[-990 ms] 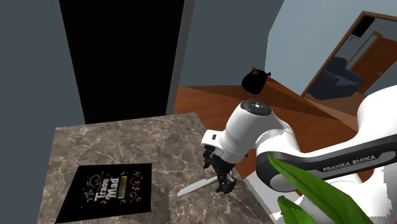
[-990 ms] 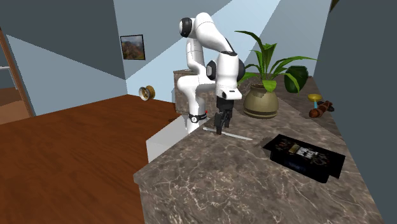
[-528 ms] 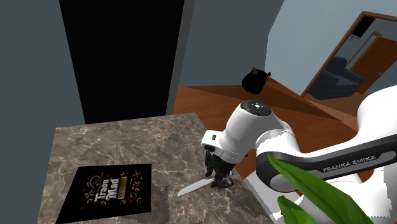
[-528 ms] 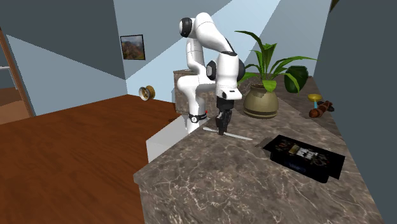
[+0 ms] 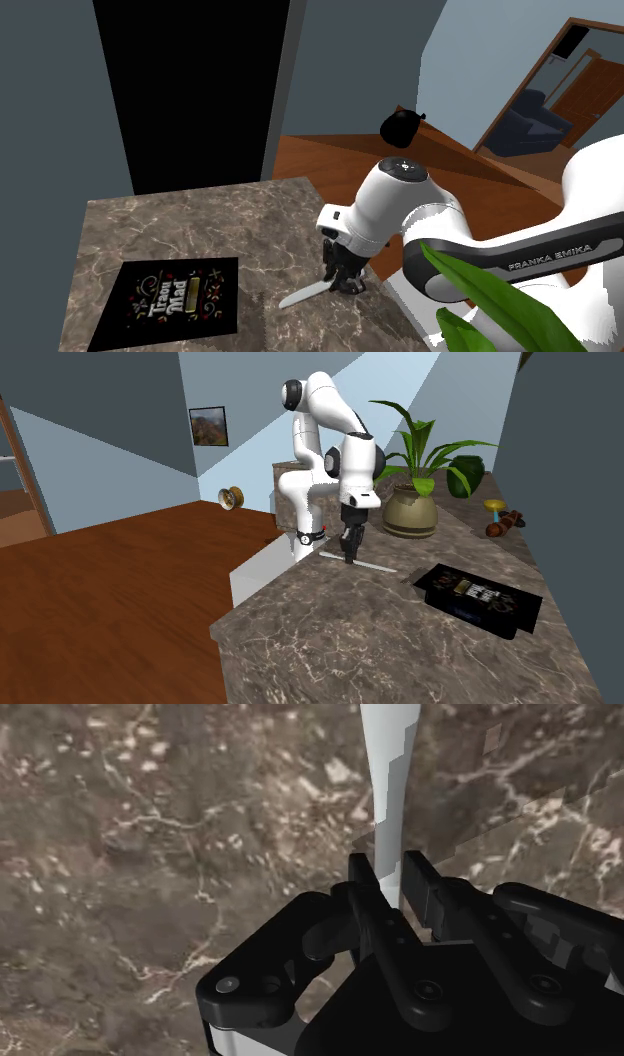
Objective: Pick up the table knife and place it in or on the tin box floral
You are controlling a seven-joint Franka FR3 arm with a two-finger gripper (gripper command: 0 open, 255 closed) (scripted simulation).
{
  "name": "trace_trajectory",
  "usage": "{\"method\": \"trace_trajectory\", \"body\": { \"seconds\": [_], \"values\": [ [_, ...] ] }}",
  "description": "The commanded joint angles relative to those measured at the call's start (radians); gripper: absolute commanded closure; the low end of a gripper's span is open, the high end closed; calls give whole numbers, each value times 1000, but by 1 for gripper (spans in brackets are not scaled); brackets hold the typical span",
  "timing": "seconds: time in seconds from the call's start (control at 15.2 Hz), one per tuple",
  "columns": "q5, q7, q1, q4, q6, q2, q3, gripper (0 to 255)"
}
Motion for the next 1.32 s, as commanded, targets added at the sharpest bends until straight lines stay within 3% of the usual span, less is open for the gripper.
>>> {"method": "trace_trajectory", "body": {
  "seconds": [0.0, 1.25],
  "values": [
    [-1, -1, -2, 5, -17, -8, -3, 255],
    [3, -17, 3, 166, -328, -158, -21, 255]
  ]
}}
